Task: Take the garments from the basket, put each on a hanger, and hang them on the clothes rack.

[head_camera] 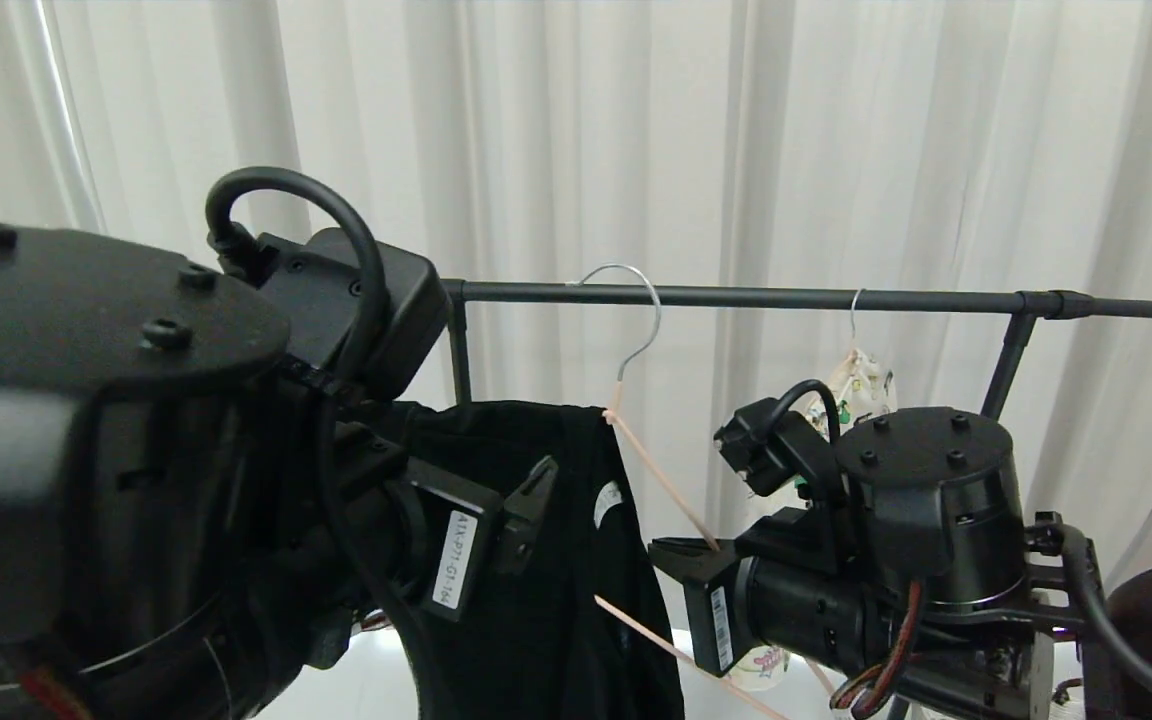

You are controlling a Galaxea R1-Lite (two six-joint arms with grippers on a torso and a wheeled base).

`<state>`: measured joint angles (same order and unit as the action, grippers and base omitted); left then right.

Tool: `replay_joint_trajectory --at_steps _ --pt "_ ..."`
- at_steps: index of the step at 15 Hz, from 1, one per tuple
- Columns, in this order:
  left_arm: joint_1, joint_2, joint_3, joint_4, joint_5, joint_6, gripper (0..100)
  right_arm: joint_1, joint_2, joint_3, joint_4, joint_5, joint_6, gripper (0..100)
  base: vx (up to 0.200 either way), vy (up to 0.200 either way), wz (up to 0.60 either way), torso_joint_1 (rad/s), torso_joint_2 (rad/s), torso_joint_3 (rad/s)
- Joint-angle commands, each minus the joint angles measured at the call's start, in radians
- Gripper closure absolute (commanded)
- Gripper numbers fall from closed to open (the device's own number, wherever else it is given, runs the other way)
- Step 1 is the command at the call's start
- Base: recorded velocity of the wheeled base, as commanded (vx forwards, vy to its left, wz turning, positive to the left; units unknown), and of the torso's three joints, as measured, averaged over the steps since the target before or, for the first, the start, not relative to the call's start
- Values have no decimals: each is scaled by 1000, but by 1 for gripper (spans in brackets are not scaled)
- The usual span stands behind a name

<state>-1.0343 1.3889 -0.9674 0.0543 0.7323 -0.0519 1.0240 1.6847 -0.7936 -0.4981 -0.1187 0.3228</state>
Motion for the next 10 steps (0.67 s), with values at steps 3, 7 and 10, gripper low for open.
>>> replay_joint_trajectory --at_steps 3,7,10 --pt "-23 -45 27 -4 1 1 0 -28 -10 1 -30 -1 -2 100 0 0 0 0 0 0" --pt "-18 -146 151 -4 -4 1 0 -48 -45 27 -33 1 -11 100 0 0 0 0 0 0" --pt "26 -314 286 -4 -116 107 0 -48 -128 139 -94 8 -50 100 0 0 0 0 0 0"
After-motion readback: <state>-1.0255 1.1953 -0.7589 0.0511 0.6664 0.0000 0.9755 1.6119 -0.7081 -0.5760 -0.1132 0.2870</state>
